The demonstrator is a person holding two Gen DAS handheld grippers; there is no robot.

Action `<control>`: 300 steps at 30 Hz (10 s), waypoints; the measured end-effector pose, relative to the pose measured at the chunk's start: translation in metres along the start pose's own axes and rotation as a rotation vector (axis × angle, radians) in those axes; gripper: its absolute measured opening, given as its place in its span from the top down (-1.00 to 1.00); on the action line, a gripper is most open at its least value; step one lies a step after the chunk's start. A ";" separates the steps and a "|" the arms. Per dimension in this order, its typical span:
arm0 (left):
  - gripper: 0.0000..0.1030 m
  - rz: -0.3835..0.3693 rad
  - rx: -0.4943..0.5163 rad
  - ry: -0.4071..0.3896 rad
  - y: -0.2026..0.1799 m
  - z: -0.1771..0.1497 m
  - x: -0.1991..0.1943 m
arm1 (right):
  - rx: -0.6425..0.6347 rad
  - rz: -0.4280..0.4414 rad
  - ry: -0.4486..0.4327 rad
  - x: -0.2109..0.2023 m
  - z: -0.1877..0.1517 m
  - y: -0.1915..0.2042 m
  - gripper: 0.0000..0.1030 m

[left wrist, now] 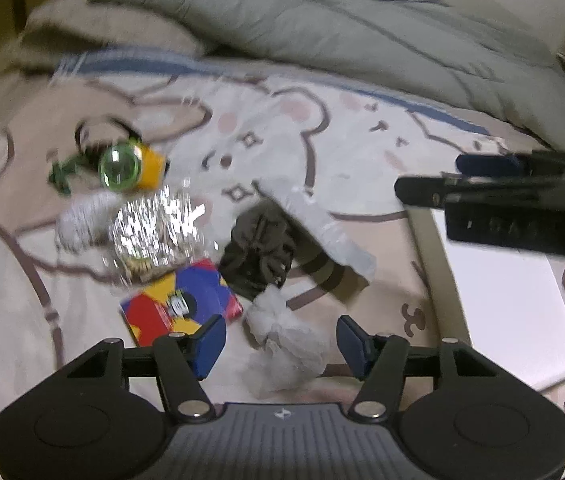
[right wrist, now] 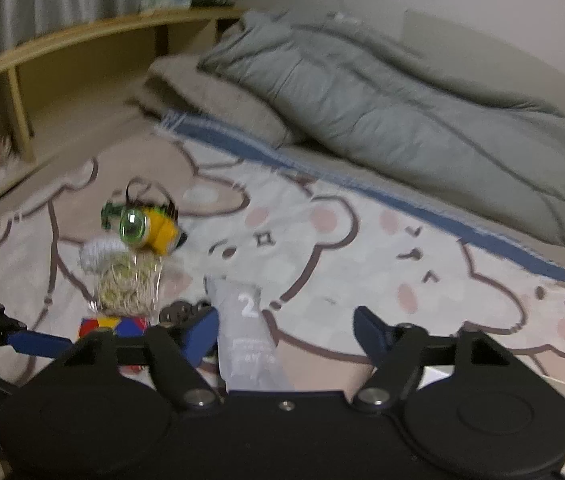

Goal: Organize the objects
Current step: 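Grasp the white tissue bundle with the left tool while the right tool approaches the grey packet, then grasp the grey acoolid packet with the right tool and lift it, then carry the tissue and packet into the white box with both tools, then open both tools to release the tissue and packet inside the box, then move both tools back toward the black claw clip and card box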

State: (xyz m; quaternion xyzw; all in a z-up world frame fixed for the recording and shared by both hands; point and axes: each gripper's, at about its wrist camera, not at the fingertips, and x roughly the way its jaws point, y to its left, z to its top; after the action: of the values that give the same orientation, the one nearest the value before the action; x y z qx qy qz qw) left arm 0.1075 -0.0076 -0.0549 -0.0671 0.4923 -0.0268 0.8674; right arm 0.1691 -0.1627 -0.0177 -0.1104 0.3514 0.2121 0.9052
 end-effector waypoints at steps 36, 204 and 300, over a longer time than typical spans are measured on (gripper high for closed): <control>0.57 -0.067 -0.078 0.118 0.002 0.002 0.055 | -0.111 0.040 0.176 0.082 -0.017 0.020 0.92; 0.53 -0.496 0.095 0.056 -0.179 -0.051 0.069 | 0.421 -0.262 0.309 -0.048 -0.163 -0.139 -0.02; -1.00 -0.089 0.117 -0.190 -0.051 0.032 -0.019 | 0.422 -0.328 0.080 -0.098 -0.086 -0.099 -1.00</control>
State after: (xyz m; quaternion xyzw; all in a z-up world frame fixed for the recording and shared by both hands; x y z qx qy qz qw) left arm 0.1263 -0.0532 -0.0147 -0.0405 0.4018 -0.0874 0.9106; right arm 0.0992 -0.3107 -0.0084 0.0172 0.4010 -0.0198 0.9157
